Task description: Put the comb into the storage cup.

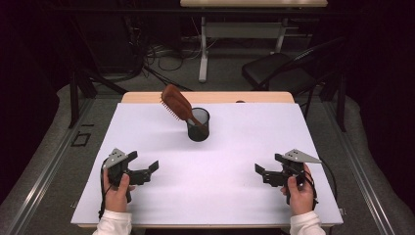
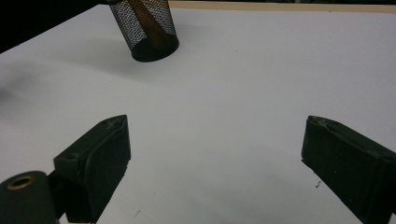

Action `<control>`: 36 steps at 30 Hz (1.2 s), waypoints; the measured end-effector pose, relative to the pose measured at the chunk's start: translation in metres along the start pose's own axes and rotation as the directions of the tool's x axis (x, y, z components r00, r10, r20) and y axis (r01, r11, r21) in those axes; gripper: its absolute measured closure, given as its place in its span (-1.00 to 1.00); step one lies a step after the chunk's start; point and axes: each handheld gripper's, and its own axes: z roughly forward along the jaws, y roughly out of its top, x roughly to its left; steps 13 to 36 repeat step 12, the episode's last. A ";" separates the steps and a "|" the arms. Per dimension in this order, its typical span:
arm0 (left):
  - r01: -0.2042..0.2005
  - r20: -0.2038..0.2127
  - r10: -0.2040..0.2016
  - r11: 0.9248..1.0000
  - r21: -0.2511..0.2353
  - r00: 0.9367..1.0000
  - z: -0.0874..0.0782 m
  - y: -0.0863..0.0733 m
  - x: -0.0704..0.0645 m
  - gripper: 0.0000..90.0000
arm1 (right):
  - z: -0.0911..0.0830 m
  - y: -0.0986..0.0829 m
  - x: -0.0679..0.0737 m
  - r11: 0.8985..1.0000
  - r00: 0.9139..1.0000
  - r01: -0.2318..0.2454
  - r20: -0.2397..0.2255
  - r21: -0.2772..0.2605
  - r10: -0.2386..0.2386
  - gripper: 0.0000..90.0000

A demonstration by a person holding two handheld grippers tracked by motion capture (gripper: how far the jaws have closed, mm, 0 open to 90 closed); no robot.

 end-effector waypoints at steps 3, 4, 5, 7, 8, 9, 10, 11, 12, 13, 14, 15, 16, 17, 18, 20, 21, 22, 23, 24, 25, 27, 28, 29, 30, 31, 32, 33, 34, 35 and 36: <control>0.003 -0.004 -0.003 1.000 0.001 1.000 0.000 -0.001 0.002 -0.98 | 0.001 -0.001 0.001 1.000 1.000 0.003 0.003 0.002 -0.003 -0.82; 0.004 -0.008 -0.004 1.000 0.002 1.000 -0.001 -0.001 0.002 -0.98 | 0.001 -0.001 0.000 1.000 1.000 0.006 0.003 -0.001 -0.006 -0.82; 0.006 -0.007 -0.006 1.000 0.000 1.000 -0.001 -0.001 0.002 -0.98 | 0.001 -0.001 0.000 1.000 1.000 0.004 0.001 -0.003 -0.004 -0.82; 0.010 -0.008 -0.010 1.000 -0.003 1.000 -0.001 -0.001 0.002 -0.98 | 0.001 -0.002 -0.001 1.000 1.000 0.001 0.006 -0.004 -0.001 -0.82; 0.010 -0.009 -0.010 1.000 -0.005 1.000 -0.002 -0.001 0.002 -0.98 | 0.001 -0.002 -0.001 1.000 1.000 -0.005 0.004 -0.011 0.005 -0.82; 0.011 -0.008 -0.011 1.000 -0.006 1.000 -0.002 -0.001 0.002 -0.98 | -0.001 -0.001 -0.001 1.000 1.000 -0.006 0.004 -0.004 0.006 -0.82; 0.012 -0.007 -0.012 1.000 -0.007 1.000 -0.002 -0.001 0.002 -0.98 | -0.001 -0.001 -0.001 1.000 1.000 -0.002 0.006 -0.008 0.002 -0.82; 0.013 -0.007 -0.013 1.000 -0.007 1.000 -0.002 -0.001 0.002 -0.98 | -0.001 -0.001 -0.001 1.000 1.000 -0.001 0.006 -0.013 0.001 -0.82; 0.014 -0.007 -0.014 1.000 -0.007 1.000 -0.002 -0.001 0.002 -0.98 | -0.001 -0.002 -0.001 1.000 1.000 0.000 0.007 -0.017 0.000 -0.82; 0.014 -0.007 -0.014 1.000 -0.007 1.000 -0.002 -0.001 0.002 -0.98 | -0.001 -0.002 -0.001 1.000 1.000 0.000 0.007 -0.017 0.000 -0.82; 0.014 -0.007 -0.014 1.000 -0.007 1.000 -0.002 -0.001 0.002 -0.98 | -0.001 -0.002 -0.001 1.000 1.000 0.000 0.007 -0.017 0.000 -0.82; 0.014 -0.007 -0.014 1.000 -0.007 1.000 -0.002 -0.001 0.002 -0.98 | -0.001 -0.002 -0.001 1.000 1.000 0.000 0.007 -0.017 0.000 -0.82; 0.014 -0.007 -0.014 1.000 -0.007 1.000 -0.002 -0.001 0.002 -0.98 | -0.001 -0.002 -0.001 1.000 1.000 0.000 0.007 -0.017 0.000 -0.82; 0.014 -0.007 -0.014 1.000 -0.007 1.000 -0.002 -0.001 0.002 -0.98 | -0.001 -0.002 -0.001 1.000 1.000 0.000 0.007 -0.017 0.000 -0.82; 0.014 -0.007 -0.014 1.000 -0.007 1.000 -0.002 -0.001 0.002 -0.98 | -0.001 -0.002 -0.001 1.000 1.000 0.000 0.007 -0.017 0.000 -0.82; 0.014 -0.007 -0.014 1.000 -0.007 1.000 -0.002 -0.001 0.002 -0.98 | -0.001 -0.002 -0.001 1.000 1.000 0.000 0.007 -0.017 0.000 -0.82; 0.014 -0.007 -0.014 1.000 -0.007 1.000 -0.002 -0.001 0.002 -0.98 | -0.001 -0.002 -0.001 1.000 1.000 0.000 0.007 -0.017 0.000 -0.82; 0.014 -0.007 -0.014 1.000 -0.007 1.000 -0.002 -0.001 0.002 -0.98 | -0.001 -0.002 -0.001 1.000 1.000 0.000 0.007 -0.017 0.000 -0.82; 0.014 -0.007 -0.014 1.000 -0.007 1.000 -0.002 -0.001 0.002 -0.98 | -0.001 -0.002 -0.001 1.000 1.000 0.000 0.007 -0.017 0.000 -0.82; 0.014 -0.007 -0.014 1.000 -0.007 1.000 -0.002 -0.001 0.002 -0.98 | -0.001 -0.002 -0.001 1.000 1.000 0.000 0.007 -0.017 0.000 -0.82; 0.014 -0.007 -0.014 1.000 -0.007 1.000 -0.002 -0.001 0.002 -0.98 | -0.001 -0.002 -0.001 1.000 1.000 0.000 0.007 -0.017 0.000 -0.82; 0.014 -0.007 -0.014 1.000 -0.007 1.000 -0.002 -0.001 0.002 -0.98 | -0.001 -0.002 -0.001 1.000 1.000 0.000 0.007 -0.017 0.000 -0.82; 0.014 -0.007 -0.014 1.000 -0.007 1.000 -0.002 -0.001 0.002 -0.98 | -0.001 -0.002 -0.001 1.000 1.000 0.000 0.007 -0.017 0.000 -0.82; 0.014 -0.007 -0.014 1.000 -0.007 1.000 -0.002 -0.001 0.002 -0.98 | -0.001 -0.002 -0.001 1.000 1.000 0.000 0.007 -0.017 0.000 -0.82; 0.014 -0.007 -0.014 1.000 -0.007 1.000 -0.002 -0.001 0.002 -0.98 | -0.001 -0.002 -0.001 1.000 1.000 0.000 0.007 -0.017 0.000 -0.82; 0.014 -0.007 -0.014 1.000 -0.007 1.000 -0.002 -0.001 0.002 -0.98 | -0.001 -0.002 -0.001 1.000 1.000 0.000 0.007 -0.017 0.000 -0.82; 0.014 -0.007 -0.014 1.000 -0.007 1.000 -0.002 -0.001 0.002 -0.98 | -0.001 -0.002 -0.001 1.000 1.000 0.000 0.007 -0.017 0.000 -0.82; 0.014 -0.007 -0.014 1.000 -0.007 1.000 -0.002 -0.001 0.002 -0.98 | -0.001 -0.002 -0.001 1.000 1.000 0.000 0.007 -0.017 0.000 -0.82; 0.014 -0.007 -0.014 1.000 -0.007 1.000 -0.002 -0.001 0.002 -0.98 | -0.001 -0.002 -0.001 1.000 1.000 0.000 0.007 -0.017 0.000 -0.82; 0.014 -0.007 -0.014 1.000 -0.007 1.000 -0.002 -0.001 0.002 -0.98 | -0.001 -0.002 -0.001 1.000 1.000 0.000 0.007 -0.017 0.000 -0.82; 0.014 -0.007 -0.014 1.000 -0.007 1.000 -0.002 -0.001 0.002 -0.98 | -0.001 -0.002 -0.001 1.000 1.000 0.000 0.007 -0.017 0.000 -0.82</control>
